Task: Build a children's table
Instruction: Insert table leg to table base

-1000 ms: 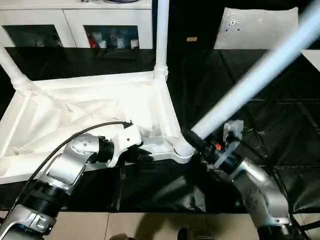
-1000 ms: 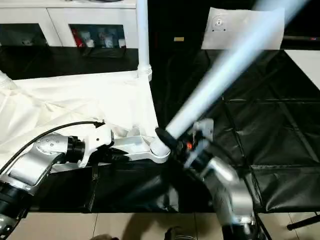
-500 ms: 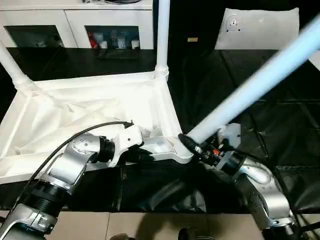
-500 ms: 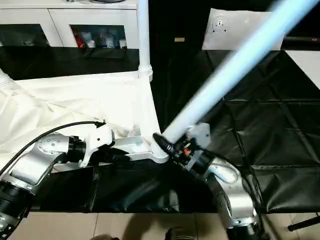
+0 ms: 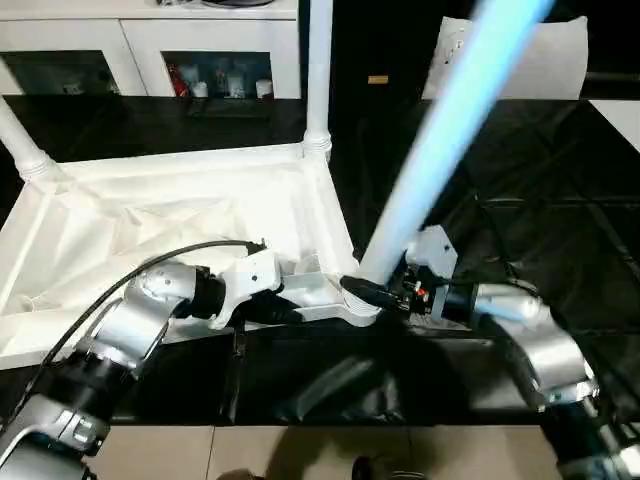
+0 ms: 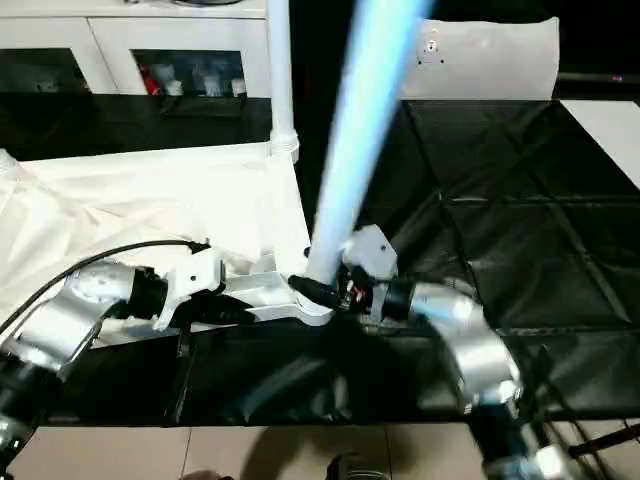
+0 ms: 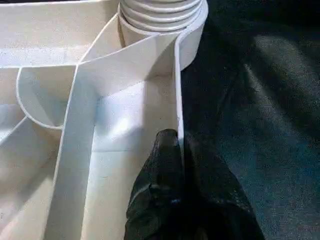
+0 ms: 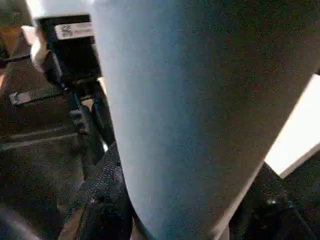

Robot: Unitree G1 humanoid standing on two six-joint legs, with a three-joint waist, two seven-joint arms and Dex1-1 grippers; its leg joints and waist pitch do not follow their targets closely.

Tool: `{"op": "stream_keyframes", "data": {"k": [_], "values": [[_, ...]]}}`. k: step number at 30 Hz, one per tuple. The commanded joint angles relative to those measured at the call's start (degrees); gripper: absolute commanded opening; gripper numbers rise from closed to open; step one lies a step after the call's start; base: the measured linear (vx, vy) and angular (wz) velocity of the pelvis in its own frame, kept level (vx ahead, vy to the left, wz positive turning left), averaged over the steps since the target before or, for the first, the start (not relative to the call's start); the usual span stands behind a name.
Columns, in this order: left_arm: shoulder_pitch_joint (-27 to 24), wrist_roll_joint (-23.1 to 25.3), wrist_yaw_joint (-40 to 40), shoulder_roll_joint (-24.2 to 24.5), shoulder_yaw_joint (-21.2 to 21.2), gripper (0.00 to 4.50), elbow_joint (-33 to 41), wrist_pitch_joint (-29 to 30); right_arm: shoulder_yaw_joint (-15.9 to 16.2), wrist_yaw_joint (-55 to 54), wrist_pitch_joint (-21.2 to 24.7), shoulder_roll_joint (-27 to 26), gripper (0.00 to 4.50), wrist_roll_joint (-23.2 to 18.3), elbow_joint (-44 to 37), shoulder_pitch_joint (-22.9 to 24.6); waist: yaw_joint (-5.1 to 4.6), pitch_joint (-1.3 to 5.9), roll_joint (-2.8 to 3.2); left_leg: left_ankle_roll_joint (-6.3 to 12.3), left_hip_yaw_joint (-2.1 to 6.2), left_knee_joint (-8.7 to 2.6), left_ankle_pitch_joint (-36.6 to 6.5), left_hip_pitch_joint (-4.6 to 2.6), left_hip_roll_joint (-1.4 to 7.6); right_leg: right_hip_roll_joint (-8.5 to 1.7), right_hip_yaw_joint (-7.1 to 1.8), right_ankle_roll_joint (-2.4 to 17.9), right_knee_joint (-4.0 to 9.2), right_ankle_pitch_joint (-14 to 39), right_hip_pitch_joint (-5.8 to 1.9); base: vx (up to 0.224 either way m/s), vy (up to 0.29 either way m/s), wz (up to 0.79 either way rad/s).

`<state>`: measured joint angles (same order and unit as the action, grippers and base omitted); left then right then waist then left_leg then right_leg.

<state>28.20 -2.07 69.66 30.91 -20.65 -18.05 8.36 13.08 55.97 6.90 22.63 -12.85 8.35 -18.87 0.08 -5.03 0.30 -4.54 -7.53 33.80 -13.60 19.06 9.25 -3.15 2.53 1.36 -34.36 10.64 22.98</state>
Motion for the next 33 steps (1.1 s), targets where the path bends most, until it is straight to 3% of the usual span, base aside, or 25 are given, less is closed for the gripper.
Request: {"op": "stream_keyframes", "data": {"k": [1, 3, 6, 13, 16, 19, 21, 23, 24, 27, 29, 30, 32, 33], "values": [[5.7, 2.5, -2.4, -0.4, 1.3, 0.0, -5.1, -2.5, 10.0, 6.7, 6.9, 1.0, 1.91, 3.1, 5.1, 4.7, 0.18, 1.62, -0.04, 5.15, 0.04, -4.76, -8.1, 1.06, 3.02, -4.43, -3.2, 13.0, 4.79, 16.7, -2.7, 0.0, 0.0, 0.0], [6.7, 2.8, -3.0, -0.6, 1.3, 0.0, -6.7, -3.1, 10.5, 7.0, 7.3, 1.2, 1.91, 2.9, 4.8, 4.8, 0.39, 1.56, 0.07, 5.07, -0.14, -4.74, -8.9, 0.75, 3.09, -4.49, -3.21, 13.1, 4.97, 17.5, -2.52, 0.0, 0.0, 0.0], [10.1, 3.8, -4.5, -1.5, 1.6, 0.0, -11.8, -5.3, 11.2, 7.2, 8.5, 0.7, 1.91, 2.4, 4.3, 5.0, 0.71, 1.21, 0.01, 3.62, -0.5, -5.18, -12.8, 0.38, 3.51, -4.68, -3.18, 11.4, 5.49, 23.6, -2.12, 0.0, 0.0, 0.0], [13.0, 3.9, -5.5, -1.5, 2.1, 0.0, -16.3, -6.8, 10.3, 4.9, 8.5, -1.5, 1.91, 2.9, 4.9, 5.0, 0.68, 1.14, 0.19, 2.46, -0.37, -5.56, -14.0, 0.68, 3.7, -4.98, -3.38, 11.2, 5.49, 23.2, -2.18, 0.0, 0.0, 0.0], [13.6, 3.9, -5.4, -1.3, 2.0, 0.0, -18.0, -7.8, 10.0, 4.2, 8.4, -2.0, 1.91, 2.9, 5.1, 4.8, 0.63, 0.93, 0.01, 2.21, -0.26, -5.72, -15.4, 0.64, 3.72, -5.13, -3.47, 10.3, 5.87, 26.5, -2.02, 0.0, 0.0, 0.0], [12.2, 2.6, -4.1, -0.4, 2.6, 0.0, -17.1, -7.2, 8.7, 0.7, 7.2, -3.8, 1.91, 4.0, 7.2, 3.8, 0.67, 0.76, 0.19, 2.04, -0.14, -5.91, -16.6, 0.48, 3.79, -5.31, -3.54, 9.1, 6.29, 30.5, -1.66, 0.0, 0.0, 0.0], [11.4, 2.0, -3.6, -0.2, 3.0, 0.0, -16.1, -6.6, 8.2, -0.6, 6.7, -4.5, 1.91, 4.5, 8.0, 3.5, 0.34, 0.61, 0.04, 1.68, 0.16, -6.23, -17.3, 0.79, 3.76, -5.44, -3.43, 7.8, 6.49, 33.8, -1.74, 0.0, 0.0, 0.0], [6.8, -0.1, -2.9, 1.1, 4.4, 0.0, -8.7, -2.2, 6.0, -4.8, 6.1, -6.7, 1.91, 5.2, 10.3, 2.2, -0.06, 0.63, 0.15, 1.45, 0.44, -6.44, -17.0, 1.24, 3.74, -5.58, -3.35, 7.3, 6.47, 34.7, -1.85, 0.0, 0.0, 0.0], [4.3, -1.2, -3.2, 1.5, 5.1, 0.0, -4.4, 0.4, 5.1, -6.6, 5.8, -7.7, 1.91, 5.4, 11.2, 1.5, -0.56, 0.68, -0.07, 1.21, 0.6, -6.63, -16.4, 1.67, 3.9, -5.65, -3.33, 7.7, 6.27, 33.5, -2.04, 0.0, 0.0, 0.0], [-3.4, -3.8, -6.5, 1.4, 7.2, 0.0, 9.2, 9.0, 2.6, -11.1, 5.4, -10.3, 1.91, 5.4, 13.7, -0.7, -2.1, 1.0, 0.13, 0.59, 0.89, -6.71, -14.7, 2.49, 4.14, -5.58, -3.06, 9.9, 5.17, 27.9, -2.6, 0.007, 0.003, -0.07], [-7.9, -3.7, -9.2, 1.0, 7.3, 0.0, 16.4, 12.9, 1.2, -13.5, 5.3, -11.9, 1.91, 5.1, 15.3, -2.1, -2.59, 0.99, 0.01, 1.73, 0.23, -6.31, -13.3, 1.91, 3.8, -4.85, -3.14, 11.4, 5.45, 23.6, -2.02, 0.0, 0.0, 0.0], [-8.6, -3.6, -9.8, 0.7, 7.3, 0.0, 17.5, 13.5, 1.0, -13.9, 5.3, -12.2, 1.91, 5.1, 15.6, -2.4, -2.87, 1.37, -0.33, 2.5, -0.22, -5.94, -11.3, 1.77, 3.64, -4.73, -3.21, 13.0, 5.24, 19.2, -2.2, 0.0, 0.0, 0.0], [-11.8, -2.6, -13.3, -1.5, 6.9, 0.0, 23.5, 17.8, -0.1, -16.1, 4.9, -13.8, 1.91, 5.1, 17.4, -4.1, -2.9, 1.41, -0.08, 3.67, -0.62, -5.71, -7.9, 1.82, 3.52, -4.66, -3.14, 14.7, 5.07, 14.2, -2.42, 0.0, 0.0, 0.0], [-12.7, -1.9, -14.8, -3.0, 6.6, 0.0, 26.0, 20.1, -0.4, -17.2, 4.4, -14.5, 1.91, 5.4, 18.4, -4.9, -2.88, 1.51, -0.06, 3.92, -0.9, -5.6, -7.4, 1.29, 3.64, -4.51, -3.15, 15.2, 5.04, 13.0, -2.12, 0.0, 0.0, 0.0]]}}
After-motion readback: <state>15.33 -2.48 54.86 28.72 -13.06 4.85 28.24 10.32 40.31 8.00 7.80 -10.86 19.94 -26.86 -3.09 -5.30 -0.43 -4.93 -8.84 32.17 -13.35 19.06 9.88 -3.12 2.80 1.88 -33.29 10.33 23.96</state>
